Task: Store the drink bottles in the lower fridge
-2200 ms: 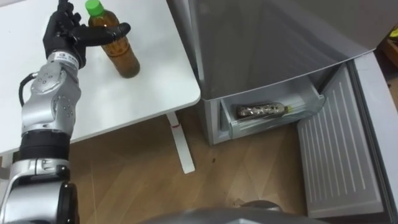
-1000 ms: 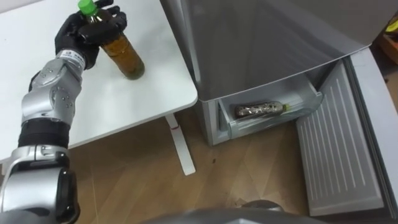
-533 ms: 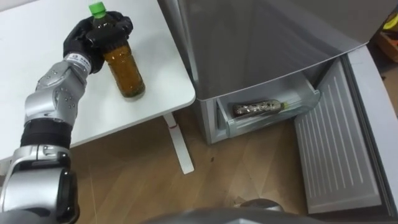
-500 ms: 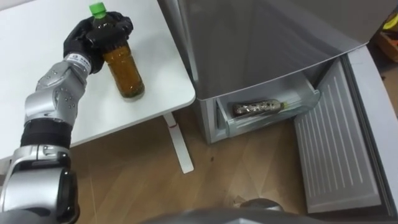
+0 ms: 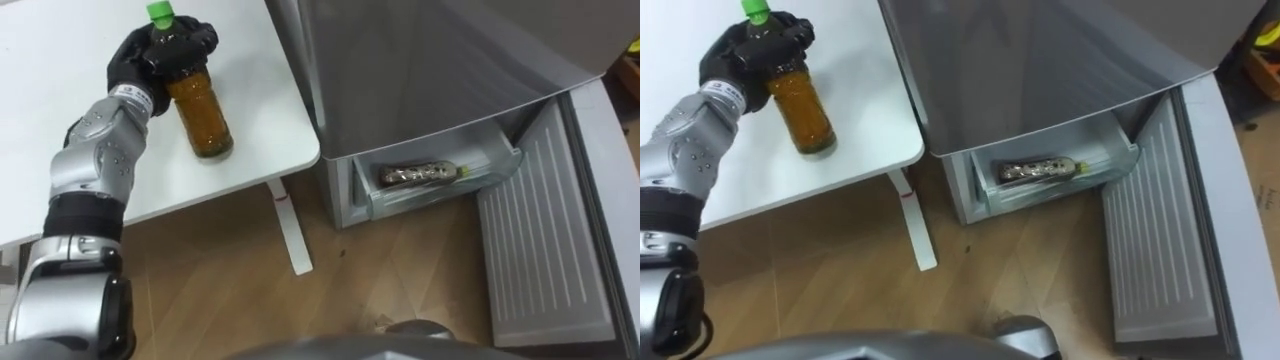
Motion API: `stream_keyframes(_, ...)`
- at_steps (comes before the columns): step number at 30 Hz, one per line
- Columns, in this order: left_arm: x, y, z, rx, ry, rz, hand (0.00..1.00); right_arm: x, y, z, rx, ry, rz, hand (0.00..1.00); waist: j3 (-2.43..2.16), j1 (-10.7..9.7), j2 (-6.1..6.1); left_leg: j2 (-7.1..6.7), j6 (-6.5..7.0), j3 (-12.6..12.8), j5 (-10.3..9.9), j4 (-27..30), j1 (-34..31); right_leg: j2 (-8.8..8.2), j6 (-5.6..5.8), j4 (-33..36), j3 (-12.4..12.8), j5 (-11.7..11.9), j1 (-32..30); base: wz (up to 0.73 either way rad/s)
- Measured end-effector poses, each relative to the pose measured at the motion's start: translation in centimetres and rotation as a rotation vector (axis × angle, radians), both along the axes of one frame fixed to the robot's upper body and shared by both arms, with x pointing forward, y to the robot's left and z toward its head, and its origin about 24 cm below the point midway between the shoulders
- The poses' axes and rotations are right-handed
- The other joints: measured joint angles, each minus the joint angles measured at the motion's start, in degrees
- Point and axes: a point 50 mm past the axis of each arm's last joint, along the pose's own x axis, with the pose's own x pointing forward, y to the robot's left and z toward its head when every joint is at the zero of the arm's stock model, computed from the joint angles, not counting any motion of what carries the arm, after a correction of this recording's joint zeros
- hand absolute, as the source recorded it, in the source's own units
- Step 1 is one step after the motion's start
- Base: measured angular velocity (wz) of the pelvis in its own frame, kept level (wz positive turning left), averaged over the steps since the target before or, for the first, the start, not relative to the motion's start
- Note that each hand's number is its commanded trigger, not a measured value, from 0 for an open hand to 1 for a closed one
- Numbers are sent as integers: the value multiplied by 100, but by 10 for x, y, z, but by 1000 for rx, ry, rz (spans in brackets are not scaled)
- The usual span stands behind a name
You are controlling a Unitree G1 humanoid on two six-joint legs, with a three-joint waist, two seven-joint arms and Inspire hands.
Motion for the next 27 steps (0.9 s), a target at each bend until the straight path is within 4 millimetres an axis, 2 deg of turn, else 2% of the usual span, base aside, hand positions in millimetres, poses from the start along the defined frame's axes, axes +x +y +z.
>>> stream_keyframes(4,-5,-5,14,27,-73,-28,100,6,1,0,3,-14,11,0,0,137,-1,-20,1,-112,1,27,-62,-19,0,-41,-89,0,3,14)
stream_keyframes(6,-10,-13,27,40,-150,-58,100,7,2,0,3,-18,25,0,-1,242,-10,-29,1,-197,1,68,-107,-37,0,-60,-191,0,19,20)
stream_keyframes(11,-19,-32,38,26,-225,-118,100,15,8,-2,4,-25,99,0,-1,444,-8,-40,-1,-409,2,114,-111,-53,0,-76,-418,0,120,24)
stream_keyframes(16,-24,-42,41,10,-252,-144,100,35,12,0,12,-80,133,0,8,532,-26,-90,-13,-612,10,210,-238,-70,-21,-180,-563,-13,162,19)
stream_keyframes(23,-36,-52,65,45,-370,-182,100,39,16,0,34,-126,86,0,5,589,-34,-130,-13,-812,11,306,-386,-83,-31,-257,-712,-8,183,18)
stream_keyframes(27,-44,-59,70,36,-409,-227,100,44,19,-1,53,-141,119,0,10,636,-52,-133,-18,-917,14,311,-423,-87,-31,-257,-878,-8,195,16)
